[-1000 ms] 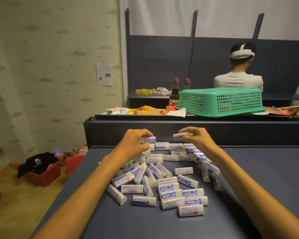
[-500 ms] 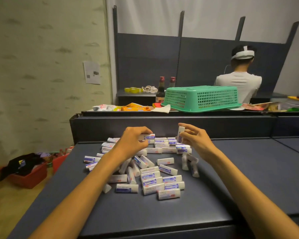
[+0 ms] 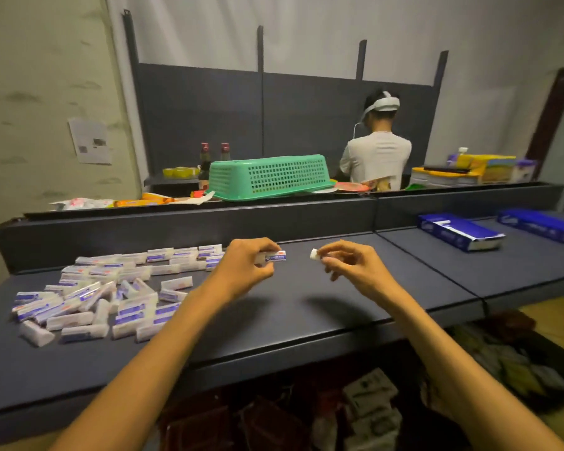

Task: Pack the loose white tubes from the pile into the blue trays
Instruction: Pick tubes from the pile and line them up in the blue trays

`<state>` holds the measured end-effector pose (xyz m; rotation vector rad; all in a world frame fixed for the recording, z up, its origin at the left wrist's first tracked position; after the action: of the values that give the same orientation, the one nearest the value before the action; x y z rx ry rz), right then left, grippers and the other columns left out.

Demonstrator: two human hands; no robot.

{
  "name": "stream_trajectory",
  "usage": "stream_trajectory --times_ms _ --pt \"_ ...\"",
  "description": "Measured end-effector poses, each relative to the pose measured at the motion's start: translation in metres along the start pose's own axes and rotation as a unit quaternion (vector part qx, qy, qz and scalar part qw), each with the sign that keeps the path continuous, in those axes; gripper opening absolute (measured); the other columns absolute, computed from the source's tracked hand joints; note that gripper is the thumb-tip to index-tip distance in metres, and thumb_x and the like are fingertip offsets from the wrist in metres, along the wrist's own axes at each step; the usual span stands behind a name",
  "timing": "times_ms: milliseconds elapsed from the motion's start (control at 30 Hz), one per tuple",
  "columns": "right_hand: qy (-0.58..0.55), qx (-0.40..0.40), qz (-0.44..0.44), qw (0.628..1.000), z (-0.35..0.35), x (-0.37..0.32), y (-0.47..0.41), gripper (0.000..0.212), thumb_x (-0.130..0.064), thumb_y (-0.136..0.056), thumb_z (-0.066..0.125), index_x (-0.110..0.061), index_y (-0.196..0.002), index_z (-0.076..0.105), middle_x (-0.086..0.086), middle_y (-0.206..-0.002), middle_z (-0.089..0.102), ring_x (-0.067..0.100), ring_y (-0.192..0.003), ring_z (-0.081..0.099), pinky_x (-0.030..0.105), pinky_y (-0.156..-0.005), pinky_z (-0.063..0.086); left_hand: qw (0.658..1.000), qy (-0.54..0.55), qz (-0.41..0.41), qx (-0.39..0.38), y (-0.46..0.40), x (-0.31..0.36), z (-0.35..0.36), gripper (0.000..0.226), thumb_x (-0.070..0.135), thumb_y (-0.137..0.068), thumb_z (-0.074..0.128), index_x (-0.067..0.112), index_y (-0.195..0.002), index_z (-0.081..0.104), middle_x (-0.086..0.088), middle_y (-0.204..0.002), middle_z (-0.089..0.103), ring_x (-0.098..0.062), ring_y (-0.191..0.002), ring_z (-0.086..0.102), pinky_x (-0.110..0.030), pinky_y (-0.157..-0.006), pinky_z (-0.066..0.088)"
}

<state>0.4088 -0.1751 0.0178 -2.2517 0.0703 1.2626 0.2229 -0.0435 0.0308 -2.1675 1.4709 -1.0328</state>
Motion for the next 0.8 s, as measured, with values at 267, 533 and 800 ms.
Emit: stream_trajectory --times_ms 267,533,800 --pt "0.076 0.025 0.051 0.996 -0.130 0.037 0.072 0.026 -0.004 -0.078 0.077 -0.019 -0.098 0.071 0.003 -0.097 0.073 0.020 -0.087 0.071 0.029 -0.082 0.058 0.997 0.046 0.058 -0.036 -0.038 0.110 0.097 0.032 0.002 -0.075 0.067 0.016 -0.102 0.073 0.004 -0.091 0.072 -0.008 -0.078 0.065 -0.019 -0.073 0.051" --pt "0.210 0.083 0.052 0.973 -0.243 0.081 0.102 0.028 -0.010 -0.083 0.072 -0.019 -0.108 0.066 -0.005 -0.101 0.067 0.007 -0.090 0.066 0.010 -0.076 0.052 0.991 0.070 0.096 -0.066 -0.095 0.179 0.191 0.033 0.004 -0.074 0.070 0.018 -0.103 0.072 0.003 -0.093 0.072 -0.008 -0.079 0.063 -0.018 -0.072 0.049" --pt "0.285 0.097 0.036 0.953 -0.342 0.140 0.085 0.028 -0.012 -0.083 0.072 -0.018 -0.109 0.066 -0.004 -0.107 0.064 0.005 -0.095 0.059 0.003 -0.072 0.045 0.988 0.078 0.121 -0.064 -0.172 0.215 0.284 0.033 0.009 -0.077 0.076 0.017 -0.108 0.070 0.001 -0.106 0.064 -0.010 -0.093 0.059 -0.031 -0.083 0.055"
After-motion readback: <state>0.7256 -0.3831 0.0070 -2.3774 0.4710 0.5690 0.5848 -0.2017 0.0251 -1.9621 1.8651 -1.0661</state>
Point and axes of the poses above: each hand's wrist, its own y-axis away from the middle knuckle, its own z-axis out of the palm, x = y × z, the point moved 4 cm from there along -y, towards the middle knuckle
